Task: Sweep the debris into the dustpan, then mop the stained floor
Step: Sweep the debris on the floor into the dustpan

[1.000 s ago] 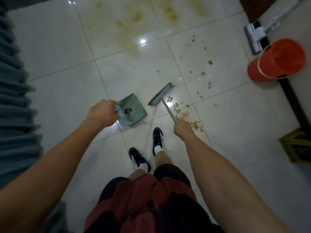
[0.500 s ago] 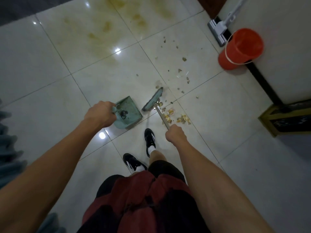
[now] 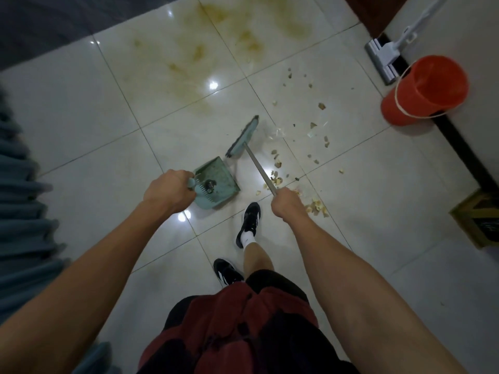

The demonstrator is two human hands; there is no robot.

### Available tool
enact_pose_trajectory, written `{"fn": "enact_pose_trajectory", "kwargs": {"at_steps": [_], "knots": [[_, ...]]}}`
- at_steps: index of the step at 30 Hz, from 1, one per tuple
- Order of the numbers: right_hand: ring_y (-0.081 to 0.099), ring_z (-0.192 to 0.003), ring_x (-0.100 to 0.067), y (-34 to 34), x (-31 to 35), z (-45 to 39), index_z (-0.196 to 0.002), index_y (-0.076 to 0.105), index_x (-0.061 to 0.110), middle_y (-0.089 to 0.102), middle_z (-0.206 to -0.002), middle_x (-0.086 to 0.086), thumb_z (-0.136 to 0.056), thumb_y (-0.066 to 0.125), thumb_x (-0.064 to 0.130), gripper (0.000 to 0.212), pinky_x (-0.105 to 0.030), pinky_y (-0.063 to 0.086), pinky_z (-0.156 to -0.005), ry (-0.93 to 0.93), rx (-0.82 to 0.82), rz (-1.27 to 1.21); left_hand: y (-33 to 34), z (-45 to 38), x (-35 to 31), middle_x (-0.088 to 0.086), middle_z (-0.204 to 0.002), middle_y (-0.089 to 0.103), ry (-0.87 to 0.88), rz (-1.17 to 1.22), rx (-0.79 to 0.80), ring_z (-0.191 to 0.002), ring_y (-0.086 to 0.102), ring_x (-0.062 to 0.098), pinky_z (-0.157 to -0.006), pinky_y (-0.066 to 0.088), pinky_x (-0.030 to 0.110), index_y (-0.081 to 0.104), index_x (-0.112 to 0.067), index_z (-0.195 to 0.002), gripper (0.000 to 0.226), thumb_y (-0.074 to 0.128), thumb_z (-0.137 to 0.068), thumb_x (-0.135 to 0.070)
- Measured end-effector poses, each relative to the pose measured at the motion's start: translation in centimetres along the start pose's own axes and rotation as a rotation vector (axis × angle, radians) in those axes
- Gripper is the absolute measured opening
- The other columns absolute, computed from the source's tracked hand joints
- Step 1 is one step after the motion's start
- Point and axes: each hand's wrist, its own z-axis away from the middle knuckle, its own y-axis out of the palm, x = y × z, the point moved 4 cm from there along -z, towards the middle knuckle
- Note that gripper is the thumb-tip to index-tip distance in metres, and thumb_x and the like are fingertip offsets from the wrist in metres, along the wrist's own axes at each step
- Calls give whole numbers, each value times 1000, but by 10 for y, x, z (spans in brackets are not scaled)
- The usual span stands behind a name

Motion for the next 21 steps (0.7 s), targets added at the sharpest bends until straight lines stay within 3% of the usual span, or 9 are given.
{"fn": "enact_pose_trajectory", "kwargs": {"at_steps": [7,12,16,21], "knots": [[66,-90,-30,-30,68,-80,-118,61,6,65,-105,-13,-98,49,17,26,-45,61,-77,-44,68,-40,-34,-67,12,1,-83,66,-114,-7,17,-72,64,25,-70,60,39,71,-26,-101,23,58,-83,-19],[61,-82,-27,-51,113,-125,-119,61,7,65,-106,-13,-98,50,15,25,-34,52,-63,-97,111,0,-60,-110,17,2,-80,65,-172,-14,14,-71,62,25,-68,58,36,70,-26,-96,19,57,-86,-17],[67,-90,-31,-62,124,-142,-120,62,4,65,-107,-14,-96,53,11,26,-35,55,-66,-47,148,-12,-73,-131,13,-1,-79,64,-165,-15,23,-69,62,21,-63,58,34,70,-27,-99,19,58,-88,-18],[67,-98,-33,-70,110,-144,-120,59,-1,66,-113,-17,-94,50,0,28,-34,54,-72,11,155,-1,-86,-156,-3,5,-89,66,-97,-69,44,-77,63,28,-65,53,33,69,-26,-108,25,57,-87,-19]]}}
